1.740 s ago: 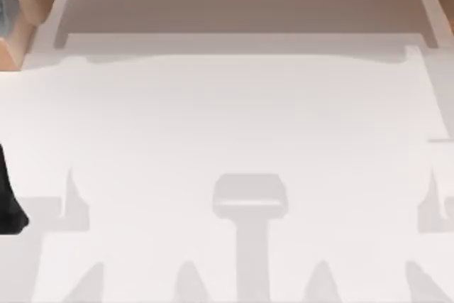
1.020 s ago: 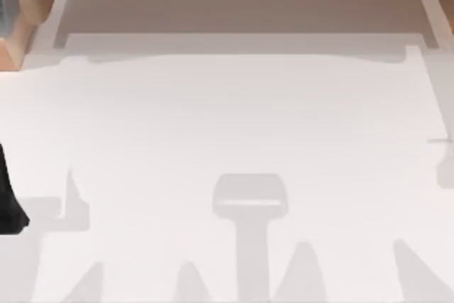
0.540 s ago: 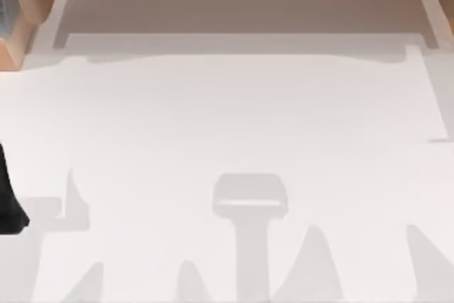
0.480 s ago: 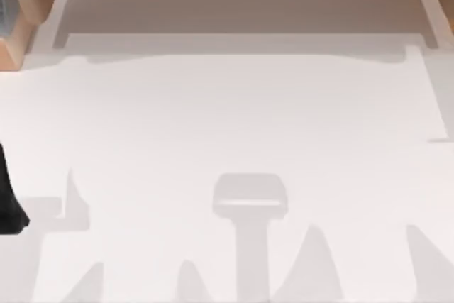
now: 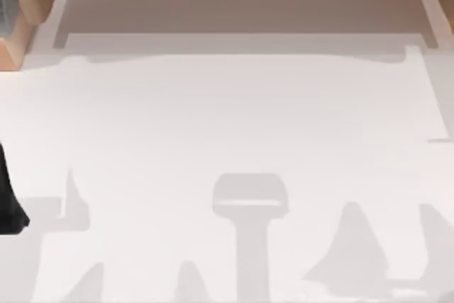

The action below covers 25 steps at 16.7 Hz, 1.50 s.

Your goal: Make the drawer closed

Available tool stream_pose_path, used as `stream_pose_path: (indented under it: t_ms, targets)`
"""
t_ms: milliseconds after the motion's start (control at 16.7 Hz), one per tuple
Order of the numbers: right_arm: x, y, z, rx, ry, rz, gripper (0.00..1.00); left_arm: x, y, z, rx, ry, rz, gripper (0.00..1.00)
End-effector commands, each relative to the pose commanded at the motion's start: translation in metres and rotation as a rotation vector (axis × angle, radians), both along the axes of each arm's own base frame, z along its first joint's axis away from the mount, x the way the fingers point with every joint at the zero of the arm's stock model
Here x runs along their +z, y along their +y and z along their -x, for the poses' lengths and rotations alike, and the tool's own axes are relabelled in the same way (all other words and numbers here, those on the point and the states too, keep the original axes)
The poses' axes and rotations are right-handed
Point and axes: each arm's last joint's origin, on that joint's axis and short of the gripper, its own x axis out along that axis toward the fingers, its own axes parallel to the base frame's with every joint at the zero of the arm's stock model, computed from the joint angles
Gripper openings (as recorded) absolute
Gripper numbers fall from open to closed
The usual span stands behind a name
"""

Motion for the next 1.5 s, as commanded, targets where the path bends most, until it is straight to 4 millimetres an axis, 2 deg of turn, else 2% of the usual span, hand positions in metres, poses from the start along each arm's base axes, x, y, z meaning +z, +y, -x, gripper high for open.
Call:
stream_pose_path:
  t_ms: [180, 480, 660, 840, 1080, 1380, 1500]
  targets:
    - [-0.021, -0.025, -0.02, -0.008, 0.005, 0.252, 1.0, 0.0, 0.0, 0.0, 0.0, 0.0, 0.0, 1.0]
    - [-0.078, -0.06, -0.042, -0.014, 0.023, 0.752, 1.0, 0.0, 0.0, 0.0, 0.0, 0.0, 0.0, 1.0]
    - [-0.112, -0.071, -0.046, -0.013, 0.027, 1.022, 1.0, 0.0, 0.0, 0.0, 0.0, 0.0, 0.0, 1.0]
    - [-0.138, -0.076, -0.046, -0.014, 0.025, 1.216, 1.0, 0.0, 0.0, 0.0, 0.0, 0.0, 0.0, 1.0]
    - [-0.153, -0.076, -0.045, -0.016, 0.021, 1.33, 1.0, 0.0, 0.0, 0.0, 0.0, 0.0, 0.0, 1.0]
    - [-0.153, -0.075, -0.046, -0.013, 0.019, 1.33, 1.0, 0.0, 0.0, 0.0, 0.0, 0.0, 0.0, 1.0]
    - [-0.153, -0.076, -0.055, -0.016, 0.021, 1.332, 1.0, 0.0, 0.0, 0.0, 0.0, 0.0, 0.0, 1.0]
